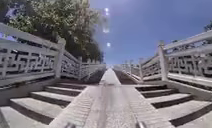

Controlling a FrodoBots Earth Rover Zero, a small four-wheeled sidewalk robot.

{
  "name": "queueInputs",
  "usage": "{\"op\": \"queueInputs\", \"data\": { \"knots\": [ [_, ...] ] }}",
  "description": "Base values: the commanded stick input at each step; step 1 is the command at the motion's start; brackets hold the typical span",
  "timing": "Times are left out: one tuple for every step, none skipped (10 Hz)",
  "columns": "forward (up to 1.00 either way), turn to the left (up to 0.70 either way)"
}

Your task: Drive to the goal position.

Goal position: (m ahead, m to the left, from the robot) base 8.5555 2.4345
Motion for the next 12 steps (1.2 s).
{"op": "queueInputs", "data": {
  "knots": [
    [0.45,0.00],
    [0.45,0.00],
    [0.45,0.00],
    [0.45,0.00],
    [0.45,0.00],
    [0.45,0.00],
    [0.45,0.00],
    [0.45,0.00],
    [0.45,0.00],
    [0.45,0.00],
    [0.45,0.00],
    [0.45,0.00]
  ]
}}
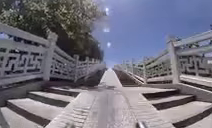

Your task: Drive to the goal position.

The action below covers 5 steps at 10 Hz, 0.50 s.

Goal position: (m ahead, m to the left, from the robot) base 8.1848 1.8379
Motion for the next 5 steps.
{"op": "queueInputs", "data": {
  "knots": [
    [0.45,0.00],
    [0.45,0.00],
    [0.45,0.00],
    [0.45,0.00],
    [0.45,0.00]
  ]
}}
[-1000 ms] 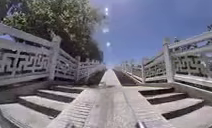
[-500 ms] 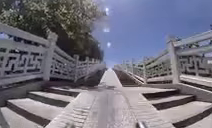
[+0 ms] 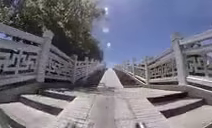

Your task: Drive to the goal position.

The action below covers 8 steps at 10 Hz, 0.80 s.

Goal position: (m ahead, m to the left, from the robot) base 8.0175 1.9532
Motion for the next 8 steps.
{"op": "queueInputs", "data": {
  "knots": [
    [0.45,0.00],
    [0.45,0.00],
    [0.45,0.00],
    [0.45,0.00],
    [0.45,0.00],
    [0.45,0.00],
    [0.45,0.00],
    [0.45,0.00]
  ]
}}
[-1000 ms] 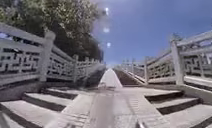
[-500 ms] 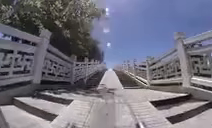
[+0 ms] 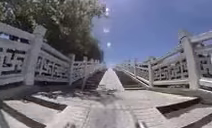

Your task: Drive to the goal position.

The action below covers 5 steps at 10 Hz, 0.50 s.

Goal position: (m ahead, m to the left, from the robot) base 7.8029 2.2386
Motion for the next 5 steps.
{"op": "queueInputs", "data": {
  "knots": [
    [0.45,0.00],
    [0.45,0.00],
    [0.45,0.00],
    [0.45,0.00],
    [0.45,0.00]
  ]
}}
